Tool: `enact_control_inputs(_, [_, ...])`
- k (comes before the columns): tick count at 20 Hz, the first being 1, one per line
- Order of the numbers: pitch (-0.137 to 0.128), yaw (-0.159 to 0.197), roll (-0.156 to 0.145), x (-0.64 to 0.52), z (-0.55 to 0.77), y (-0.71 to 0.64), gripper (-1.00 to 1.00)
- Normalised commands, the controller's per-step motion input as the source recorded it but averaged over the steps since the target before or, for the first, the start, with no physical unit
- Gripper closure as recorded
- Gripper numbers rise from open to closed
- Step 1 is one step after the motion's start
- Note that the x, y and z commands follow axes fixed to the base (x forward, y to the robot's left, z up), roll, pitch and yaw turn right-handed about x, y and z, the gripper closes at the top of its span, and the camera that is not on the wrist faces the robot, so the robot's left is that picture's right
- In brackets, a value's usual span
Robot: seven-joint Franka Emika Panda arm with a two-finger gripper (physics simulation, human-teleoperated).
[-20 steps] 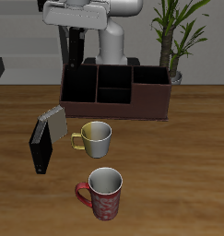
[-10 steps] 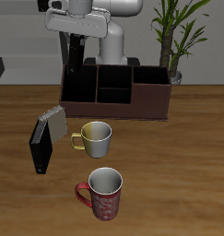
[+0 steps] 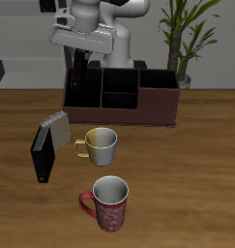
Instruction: Place the left black book into the back desk caddy's left compartment and place the yellow book into the back desk caddy's right compartment and place the right black book into the back desk caddy's right compartment
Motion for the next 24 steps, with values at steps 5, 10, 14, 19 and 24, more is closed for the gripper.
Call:
enact_control_inputs(5, [0.051,-0.017,0.005,0.00,-0.22,0.05,1.00])
enact_control_inputs(10, [-0.017,-0.007,0.026,-0.21,-0.05,0.06,1.00])
enact_control_inputs(14, [-0.029,0.009,0.011,-0.26,-0.01,0.05,1.00])
enact_control_inputs(19, [-0.065,0.042,0.018,-0.30,0.03,0.04,1.00])
enact_control_inputs(24, [-0.050,0.013,-0.018,-0.08,0.07,-0.04,1.00])
